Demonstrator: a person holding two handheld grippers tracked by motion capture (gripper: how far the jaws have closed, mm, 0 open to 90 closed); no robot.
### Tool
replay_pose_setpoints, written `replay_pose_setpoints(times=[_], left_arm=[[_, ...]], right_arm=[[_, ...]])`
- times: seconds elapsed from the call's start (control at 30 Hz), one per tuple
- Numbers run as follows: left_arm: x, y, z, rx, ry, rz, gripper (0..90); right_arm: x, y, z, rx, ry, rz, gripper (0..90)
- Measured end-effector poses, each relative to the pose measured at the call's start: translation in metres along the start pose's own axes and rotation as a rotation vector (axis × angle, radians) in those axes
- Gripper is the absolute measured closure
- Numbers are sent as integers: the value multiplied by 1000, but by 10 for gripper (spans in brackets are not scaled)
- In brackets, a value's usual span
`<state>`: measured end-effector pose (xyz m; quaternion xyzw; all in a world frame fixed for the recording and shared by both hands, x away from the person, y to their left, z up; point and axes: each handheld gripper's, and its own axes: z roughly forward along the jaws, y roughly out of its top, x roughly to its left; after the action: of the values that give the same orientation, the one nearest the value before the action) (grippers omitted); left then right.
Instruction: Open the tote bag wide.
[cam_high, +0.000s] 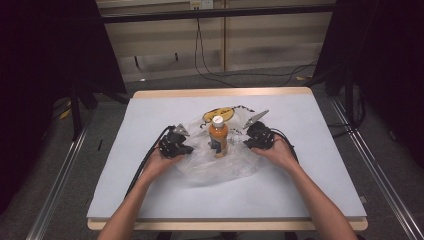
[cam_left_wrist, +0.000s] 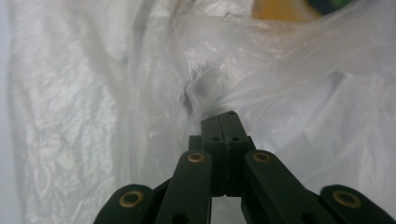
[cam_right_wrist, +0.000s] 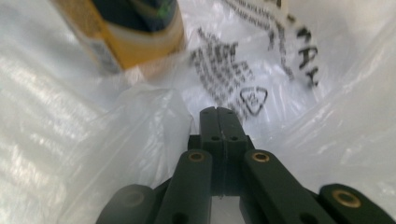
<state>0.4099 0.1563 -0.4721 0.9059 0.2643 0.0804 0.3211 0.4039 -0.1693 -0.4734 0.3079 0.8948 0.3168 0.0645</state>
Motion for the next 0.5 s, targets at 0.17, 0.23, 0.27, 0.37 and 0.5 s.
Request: replay_pose_setpoints(times=[0.17,0.23,0.27,0.37,0.5], left_arm=[[18,-16,-14,14,6,-12,900],[22,-22,-19,7,18,-35,900],[26,-25,-22,20,13,-36,900],[31,-32,-25,-15,-2,-58,900],[26,-31,-24,-10,2,-42,900]], right_arm=[[-4,-19,-12,-23,-5,29,900],[-8,-24,-17,-28,-10,45,900],[-10,-26,-18,-35,-12,47,900],[-13,-28,-18,-47,-6,60,900],[-11,-25,-15,-56,-10,55,900]])
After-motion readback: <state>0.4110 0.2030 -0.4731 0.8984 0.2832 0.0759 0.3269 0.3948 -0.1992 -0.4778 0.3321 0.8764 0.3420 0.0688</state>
